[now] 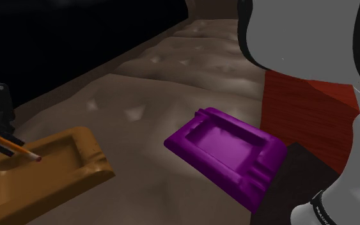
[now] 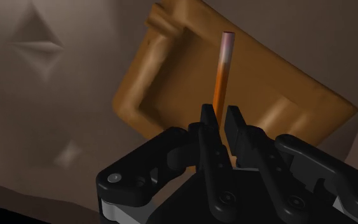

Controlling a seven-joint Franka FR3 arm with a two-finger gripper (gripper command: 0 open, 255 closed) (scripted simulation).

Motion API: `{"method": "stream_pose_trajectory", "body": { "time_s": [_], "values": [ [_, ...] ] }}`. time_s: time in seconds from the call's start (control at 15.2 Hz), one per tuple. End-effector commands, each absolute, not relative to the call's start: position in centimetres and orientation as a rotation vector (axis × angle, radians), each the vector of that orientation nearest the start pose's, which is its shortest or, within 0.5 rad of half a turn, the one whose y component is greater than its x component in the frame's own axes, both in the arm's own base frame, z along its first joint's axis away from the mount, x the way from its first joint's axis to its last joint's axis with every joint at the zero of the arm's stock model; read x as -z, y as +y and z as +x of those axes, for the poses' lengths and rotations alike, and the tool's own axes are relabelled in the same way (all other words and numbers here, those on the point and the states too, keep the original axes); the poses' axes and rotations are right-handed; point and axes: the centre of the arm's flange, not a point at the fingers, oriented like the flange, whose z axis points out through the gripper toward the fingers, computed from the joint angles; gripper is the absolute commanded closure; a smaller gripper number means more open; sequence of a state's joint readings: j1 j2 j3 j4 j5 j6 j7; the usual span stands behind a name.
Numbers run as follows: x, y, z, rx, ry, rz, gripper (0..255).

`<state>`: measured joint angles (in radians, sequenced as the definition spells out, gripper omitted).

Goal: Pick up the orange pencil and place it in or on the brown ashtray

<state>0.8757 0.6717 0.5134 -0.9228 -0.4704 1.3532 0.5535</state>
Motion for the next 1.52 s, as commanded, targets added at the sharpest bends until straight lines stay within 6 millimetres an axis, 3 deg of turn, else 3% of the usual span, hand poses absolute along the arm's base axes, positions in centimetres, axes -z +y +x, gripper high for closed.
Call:
{"method": "stream_pose_trajectory", "body": {
  "time_s": [0.0,0.66,1.19,1.25,1.45],
  "values": [
    [-49.9,63.6,30.3,0.031,-1.164,-3.171,255],
    [-44.6,63.6,30.3,0.031,-1.164,-3.171,255],
    [-44.6,63.6,30.3,0.031,-1.164,-3.171,255],
    [-44.6,63.6,30.3,0.031,-1.164,-3.171,0],
    [-44.6,63.6,30.3,0.031,-1.164,-3.171,0]
  ]
}}
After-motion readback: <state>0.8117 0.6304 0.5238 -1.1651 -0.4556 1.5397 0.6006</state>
